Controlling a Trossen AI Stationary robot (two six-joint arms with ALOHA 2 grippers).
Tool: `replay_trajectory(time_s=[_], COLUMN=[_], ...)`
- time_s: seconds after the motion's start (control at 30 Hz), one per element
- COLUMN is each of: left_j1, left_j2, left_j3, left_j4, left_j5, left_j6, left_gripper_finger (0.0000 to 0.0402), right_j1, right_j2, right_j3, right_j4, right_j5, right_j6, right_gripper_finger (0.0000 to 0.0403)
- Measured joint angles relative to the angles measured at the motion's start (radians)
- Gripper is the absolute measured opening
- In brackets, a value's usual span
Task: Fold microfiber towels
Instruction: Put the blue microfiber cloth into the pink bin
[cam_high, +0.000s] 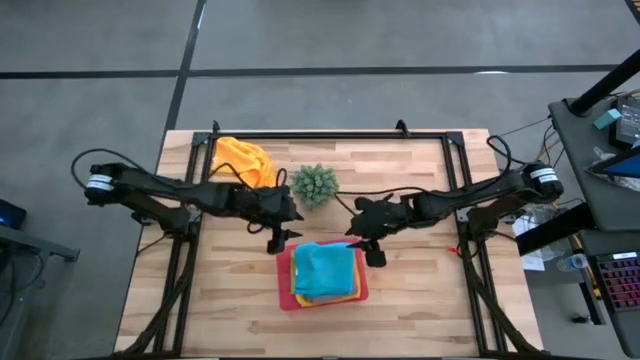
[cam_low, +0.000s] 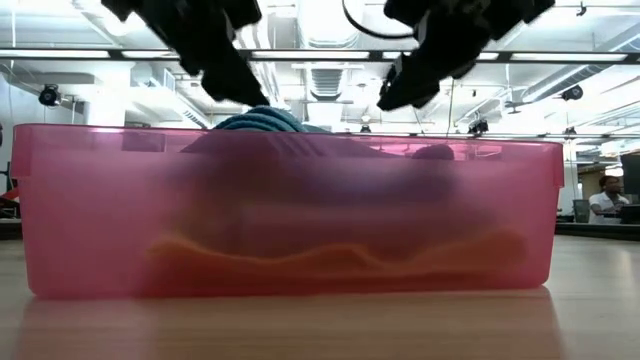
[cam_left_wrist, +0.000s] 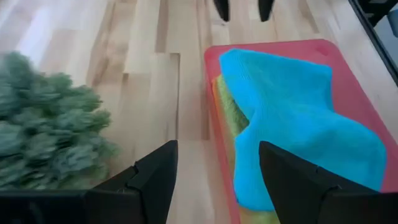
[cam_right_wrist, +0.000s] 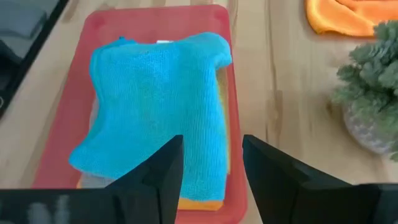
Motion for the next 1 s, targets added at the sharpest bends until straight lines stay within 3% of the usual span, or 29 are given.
replay_trajectory(time_s=[0.2, 0.33, 0.47, 0.73, 1.0], left_j1=[0.0, -0.002, -0.011, -0.023, -0.031], left_j2=[0.072, 0.137, 0.21, 0.259, 0.226], left_j3=[-0.072, -0.097, -0.093, -0.08, -0.084], left_j4=[0.101, 0.199, 0.239, 0.261, 0.231], left_j5=[0.04, 0.121, 0.18, 0.195, 0.183], left_j6=[0.007, 0.005, 0.005, 0.008, 0.007], left_gripper_finger=[0.0209, 0.0209, 0.0209, 0.0209, 0.02], right_j1=[0.0, 0.013, 0.028, 0.032, 0.033], right_j2=[-0.006, 0.017, 0.049, 0.101, 0.101], right_j3=[-0.117, -0.167, -0.172, -0.172, -0.172], right_j4=[0.149, 0.237, 0.257, 0.278, 0.271], right_j5=[-0.001, -0.002, -0.002, -0.002, -0.003], right_j6=[0.091, 0.132, 0.135, 0.135, 0.132], right_gripper_finger=[0.0155, 0.0155, 0.0155, 0.0152, 0.0086])
